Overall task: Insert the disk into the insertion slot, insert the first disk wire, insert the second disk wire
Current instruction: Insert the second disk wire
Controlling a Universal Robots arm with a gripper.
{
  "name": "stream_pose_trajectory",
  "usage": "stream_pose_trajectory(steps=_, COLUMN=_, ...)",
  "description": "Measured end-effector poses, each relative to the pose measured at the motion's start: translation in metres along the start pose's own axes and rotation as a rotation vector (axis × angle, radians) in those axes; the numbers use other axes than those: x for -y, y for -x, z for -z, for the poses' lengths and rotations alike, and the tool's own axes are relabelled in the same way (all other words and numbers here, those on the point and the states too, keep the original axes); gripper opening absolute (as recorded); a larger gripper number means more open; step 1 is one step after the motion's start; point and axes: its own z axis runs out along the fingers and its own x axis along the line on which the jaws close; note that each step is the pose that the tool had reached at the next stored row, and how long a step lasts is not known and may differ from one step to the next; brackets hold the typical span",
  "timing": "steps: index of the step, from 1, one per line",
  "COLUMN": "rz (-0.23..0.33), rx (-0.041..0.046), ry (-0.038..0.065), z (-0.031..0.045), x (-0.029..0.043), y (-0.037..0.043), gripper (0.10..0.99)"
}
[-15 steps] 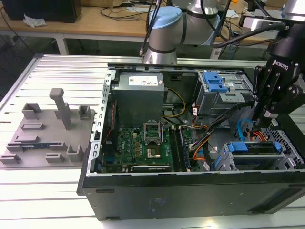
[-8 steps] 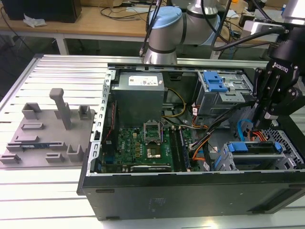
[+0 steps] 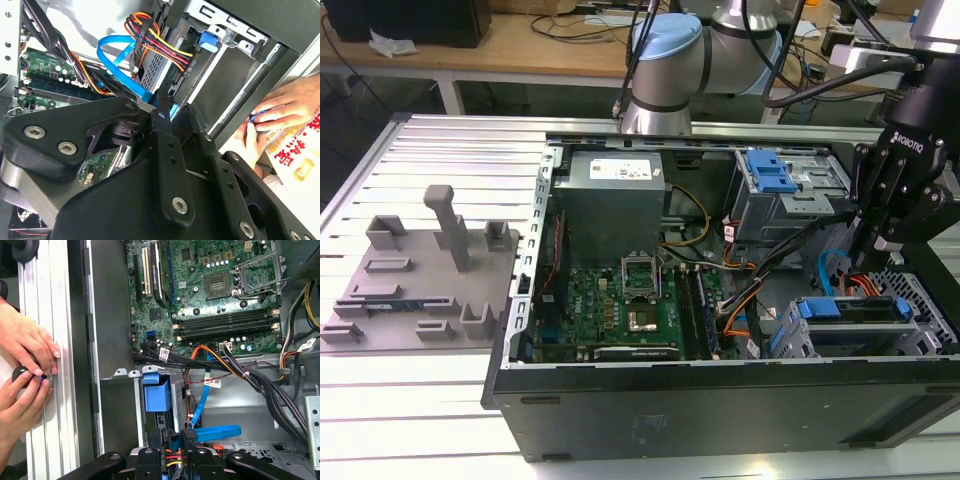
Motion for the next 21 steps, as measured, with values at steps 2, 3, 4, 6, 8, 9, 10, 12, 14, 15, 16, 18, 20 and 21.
stream_pose_trajectory(steps=2, rz=0.000, rx=0.0000, ry=0.000, z=0.0000, x=0.0000, y=0.0000, gripper=0.302)
stream_pose_trajectory(steps=3, rz=0.000, rx=0.0000, ry=0.000, z=0.0000, x=0.0000, y=0.0000, gripper=0.302)
stream_pose_trajectory(steps=4, rz=0.000, rx=0.0000, ry=0.000, z=0.0000, x=0.0000, y=0.0000, gripper=0.302)
stream_pose_trajectory(steps=6, rz=0.000, rx=0.0000, ry=0.000, z=0.0000, x=0.0000, y=0.0000, gripper=0.161)
stream_pose_trajectory(steps=8, rz=0.000, rx=0.0000, ry=0.000, z=0.0000, x=0.0000, y=0.0000, gripper=0.161)
stream_pose_trajectory(steps=9, rz=0.000, rx=0.0001, ry=0.000, z=0.0000, x=0.0000, y=0.0000, gripper=0.161)
stream_pose_trajectory(steps=10, rz=0.000, rx=0.0000, ry=0.000, z=0.0000, x=0.0000, y=-0.0001, gripper=0.161)
stream_pose_trajectory(steps=12, rz=0.000, rx=0.0001, ry=-0.001, z=-0.0004, x=-0.0001, y=-0.0011, gripper=0.161)
stream_pose_trajectory(steps=14, rz=-0.001, rx=0.0060, ry=-0.005, z=-0.0012, x=0.0000, y=-0.0031, gripper=0.161)
stream_pose_trajectory(steps=15, rz=-0.002, rx=0.0186, ry=-0.008, z=-0.0019, x=0.0002, y=-0.0051, gripper=0.161)
stream_pose_trajectory(steps=16, rz=0.000, rx=0.0536, ry=-0.008, z=-0.0029, x=0.0006, y=-0.0084, gripper=0.161)
stream_pose_trajectory(steps=18, rz=0.002, rx=0.0821, ry=-0.008, z=-0.0039, x=0.0010, y=-0.0116, gripper=0.161)
stream_pose_trajectory(steps=20, rz=0.001, rx=0.1107, ry=-0.017, z=-0.0063, x=0.0019, y=-0.0192, gripper=0.161)
stream_pose_trajectory(steps=21, rz=0.000, rx=0.1273, ry=-0.023, z=-0.0075, x=0.0023, y=-0.0229, gripper=0.161)
